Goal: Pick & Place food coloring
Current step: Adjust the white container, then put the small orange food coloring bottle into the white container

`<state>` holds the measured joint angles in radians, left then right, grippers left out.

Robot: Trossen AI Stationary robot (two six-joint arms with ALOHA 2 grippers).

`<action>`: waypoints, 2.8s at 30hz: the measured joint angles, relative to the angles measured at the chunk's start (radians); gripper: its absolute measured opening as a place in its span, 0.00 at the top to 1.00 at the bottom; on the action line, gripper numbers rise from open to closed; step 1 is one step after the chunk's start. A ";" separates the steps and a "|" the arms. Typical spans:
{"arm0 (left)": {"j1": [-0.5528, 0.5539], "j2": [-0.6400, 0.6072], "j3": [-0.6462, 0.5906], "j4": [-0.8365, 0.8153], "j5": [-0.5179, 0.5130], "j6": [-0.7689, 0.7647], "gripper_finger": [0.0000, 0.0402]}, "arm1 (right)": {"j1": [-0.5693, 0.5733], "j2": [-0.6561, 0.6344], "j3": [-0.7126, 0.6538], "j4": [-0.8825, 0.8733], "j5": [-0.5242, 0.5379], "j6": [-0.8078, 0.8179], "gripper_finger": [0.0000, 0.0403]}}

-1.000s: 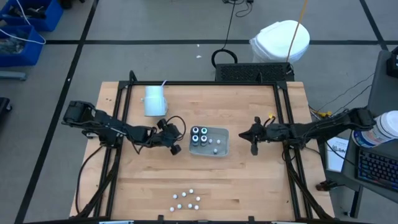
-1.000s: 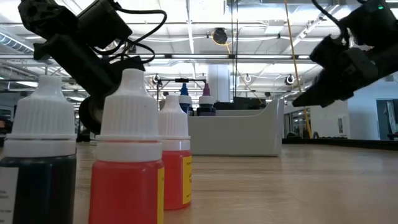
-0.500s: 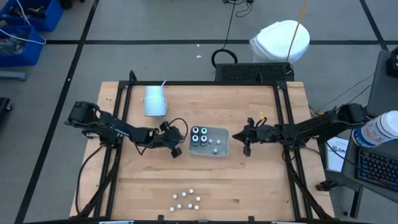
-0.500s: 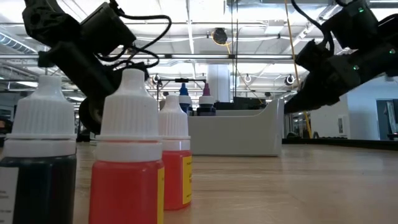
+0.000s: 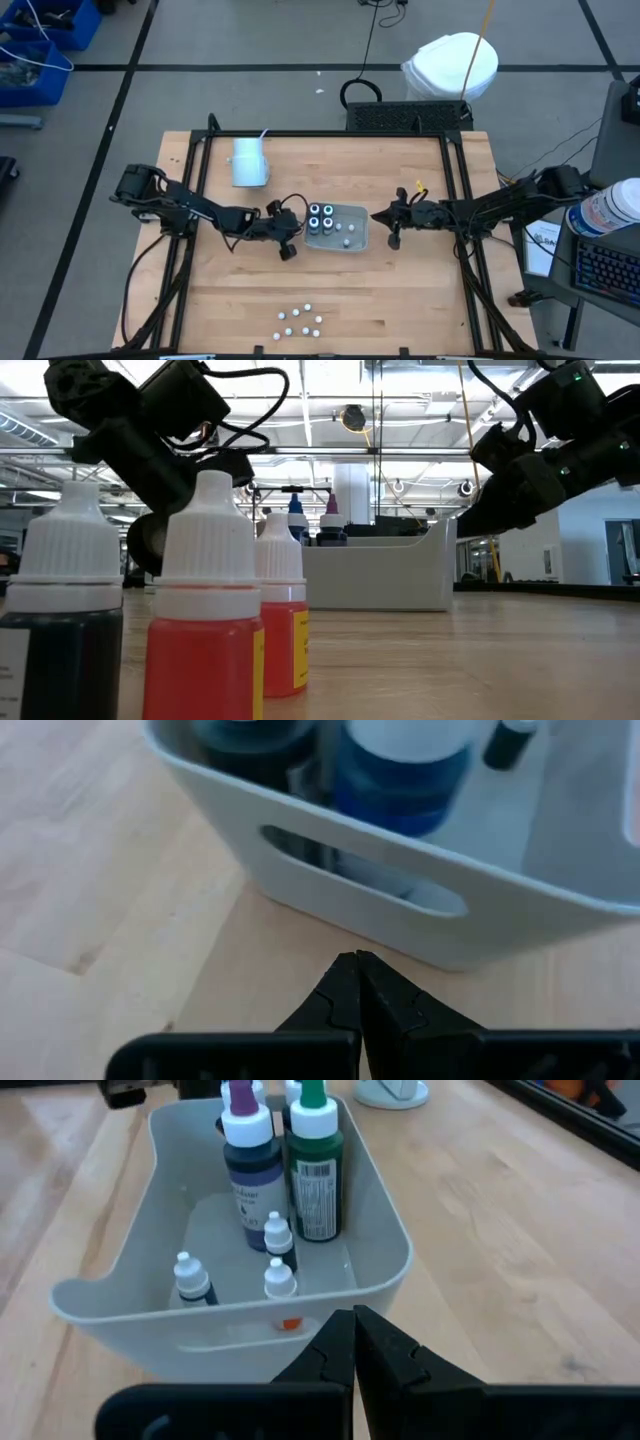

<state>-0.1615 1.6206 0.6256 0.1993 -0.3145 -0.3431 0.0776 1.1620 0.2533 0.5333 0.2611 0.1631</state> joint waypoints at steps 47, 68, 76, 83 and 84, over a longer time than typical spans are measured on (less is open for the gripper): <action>-0.062 0.078 0.170 -0.325 -0.174 -0.018 0.98 | -0.001 -0.004 0.000 -0.007 0.075 0.027 1.00; -0.293 -0.160 0.170 -0.308 -0.401 0.186 0.98 | 0.170 -0.188 0.000 -0.013 0.024 -0.104 1.00; -0.268 -0.461 0.171 -0.307 -0.258 0.435 0.98 | 0.223 -0.193 0.000 0.016 0.025 -0.164 1.00; -0.225 -0.741 0.087 -0.177 0.062 0.672 0.99 | 0.269 -0.194 0.000 0.056 0.025 -0.217 1.00; -0.205 -0.774 0.055 -0.159 0.079 0.647 0.99 | 0.275 -0.194 0.000 0.061 0.025 -0.224 1.00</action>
<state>-0.3662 0.8470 0.6809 0.0402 -0.2354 0.3044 0.3526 0.9684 0.2531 0.5948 0.2863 -0.0612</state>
